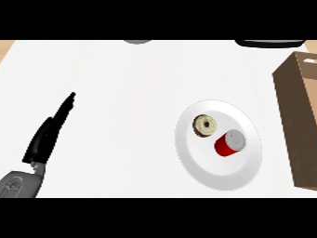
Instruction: Pick the can from the plate and place it in the cardboard box
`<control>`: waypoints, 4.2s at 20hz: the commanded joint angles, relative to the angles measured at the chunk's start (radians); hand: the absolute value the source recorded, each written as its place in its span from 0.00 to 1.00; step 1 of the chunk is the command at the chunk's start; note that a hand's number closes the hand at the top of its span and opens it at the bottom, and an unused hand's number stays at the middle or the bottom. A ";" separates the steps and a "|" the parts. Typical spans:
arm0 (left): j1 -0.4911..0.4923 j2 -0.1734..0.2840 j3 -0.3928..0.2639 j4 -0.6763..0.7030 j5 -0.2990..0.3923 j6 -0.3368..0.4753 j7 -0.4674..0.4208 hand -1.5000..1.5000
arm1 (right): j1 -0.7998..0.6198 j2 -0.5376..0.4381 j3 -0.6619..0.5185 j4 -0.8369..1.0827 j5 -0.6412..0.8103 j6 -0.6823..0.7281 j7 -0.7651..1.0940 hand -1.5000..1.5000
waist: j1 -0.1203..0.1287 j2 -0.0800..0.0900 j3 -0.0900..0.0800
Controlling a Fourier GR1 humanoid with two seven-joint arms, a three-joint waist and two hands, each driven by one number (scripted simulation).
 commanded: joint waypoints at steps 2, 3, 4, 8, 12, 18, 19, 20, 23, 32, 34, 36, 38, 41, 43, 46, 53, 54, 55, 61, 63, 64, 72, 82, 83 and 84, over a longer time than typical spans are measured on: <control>-0.009 -0.053 -0.032 -0.008 -0.045 0.033 0.022 0.50 | -0.180 0.000 0.064 0.016 0.204 0.123 0.307 0.00 | -0.003 -0.003 0.001; 0.012 -0.024 -0.005 -0.047 -0.024 0.010 0.033 0.50 | -0.299 0.000 0.000 0.064 0.147 0.171 0.328 0.00 | 0.001 -0.007 0.002; -0.011 -0.015 0.010 -0.037 -0.028 0.009 0.043 0.50 | -0.278 0.000 0.065 0.017 0.197 0.217 0.371 0.00 | -0.004 -0.007 0.002; -0.012 -0.025 0.042 0.026 -0.033 -0.036 -0.007 0.50 | -0.410 0.000 0.022 0.101 0.174 0.242 0.390 0.00 | -0.014 -0.011 0.002; -0.022 -0.051 0.067 0.102 -0.046 -0.036 -0.061 0.50 | -0.449 0.000 0.018 0.147 0.259 0.174 0.438 0.00 | -0.020 -0.011 0.002; 0.046 -0.071 0.057 -0.066 -0.084 -0.038 0.057 0.50 | -0.503 -0.019 0.024 0.232 0.276 0.141 0.483 0.00 | -0.016 -0.013 0.003; -0.006 -0.048 0.092 0.011 -0.063 -0.087 0.009 0.50 | -0.615 0.000 0.004 0.254 0.310 0.227 0.546 0.00 | -0.015 -0.012 0.003; 0.011 -0.083 0.071 -0.016 -0.084 -0.045 0.033 0.50 | -0.632 0.000 0.003 0.283 0.299 0.250 0.551 0.00 | -0.014 -0.012 0.003; 0.025 -0.073 0.102 0.019 -0.087 -0.077 -0.034 0.50 | -0.646 0.000 0.047 0.349 0.310 0.178 0.586 0.00 | -0.014 -0.012 0.003; 0.031 -0.118 0.122 -0.071 -0.131 -0.081 0.056 0.50 | -0.771 0.000 -0.021 0.435 0.305 0.228 0.620 0.00 | -0.012 -0.012 0.003; 0.048 -0.089 0.154 -0.033 -0.125 -0.120 -0.013 0.50 | -0.797 -0.004 -0.052 0.388 0.239 0.277 0.608 0.00 | -0.013 -0.012 0.003; 0.022 -0.099 0.159 -0.048 -0.135 -0.132 0.029 0.50 | -0.800 -0.019 -0.068 0.469 0.226 0.227 0.575 0.00 | -0.013 -0.012 0.003; 0.044 -0.117 0.152 -0.042 -0.160 -0.125 0.016 0.50 | -0.796 0.000 0.006 0.475 0.265 0.207 0.638 0.00 | -0.014 -0.012 0.003; -0.025 -0.119 0.187 -0.009 -0.154 -0.134 0.046 0.50 | -0.909 0.000 -0.069 0.557 0.194 0.236 0.588 0.00 | -0.014 -0.012 0.003; 0.032 -0.135 0.172 -0.019 -0.160 -0.136 0.002 0.50 | -0.903 -0.028 -0.106 0.632 0.120 0.158 0.506 0.00 | -0.012 -0.012 0.003; 0.018 -0.155 0.188 -0.041 -0.170 -0.146 0.028 0.50 | -0.921 0.000 -0.040 0.559 0.204 0.240 0.618 0.00 | -0.014 -0.012 0.003; 0.062 -0.141 0.211 -0.048 -0.172 -0.191 -0.018 0.50 | -0.932 -0.023 -0.118 0.648 0.113 0.186 0.504 0.00 | -0.012 -0.012 0.003; -0.001 -0.182 0.192 0.002 -0.216 -0.146 -0.008 0.50 | -0.988 -0.027 -0.145 0.650 0.092 0.246 0.508 0.00 | -0.014 -0.012 0.003; 0.025 -0.132 0.229 -0.054 -0.182 -0.187 0.020 0.50 | -0.969 -0.025 -0.137 0.693 0.093 0.216 0.492 0.00 | -0.012 -0.012 0.003; 0.016 -0.198 0.173 -0.024 -0.246 -0.121 0.003 0.50 | -1.042 -0.026 -0.114 0.734 0.334 0.117 0.573 1.00 | -0.012 -0.012 0.003; 0.064 -0.151 0.213 -0.040 -0.207 -0.170 -0.032 0.50 | -1.063 -0.014 -0.129 0.729 0.385 0.113 0.607 1.00 | -0.010 -0.012 0.003; 0.030 -0.186 0.194 -0.055 -0.217 -0.150 0.032 0.50 | -1.060 -0.046 -0.157 0.741 0.357 0.068 0.573 1.00 | -0.012 -0.012 0.003; 0.028 -0.173 0.206 -0.065 -0.222 -0.169 0.032 0.50 | -1.011 -0.075 -0.057 0.697 0.386 0.227 0.562 1.00 | -0.008 -0.014 0.003; 0.042 -0.206 0.193 -0.010 -0.255 -0.125 -0.030 0.50 | -1.160 -0.173 -0.002 0.529 0.208 0.819 0.407 1.00 | -0.012 -0.014 0.002; 0.000 -0.182 0.228 0.008 -0.231 -0.147 -0.005 0.50 | -1.089 -0.194 0.020 0.425 0.222 0.845 0.422 1.00 | -0.019 -0.014 0.002; 0.048 -0.173 0.214 -0.084 -0.218 -0.177 0.032 0.50 | -1.115 -0.224 -0.024 0.334 0.189 0.914 0.425 1.00 | -0.015 -0.016 0.002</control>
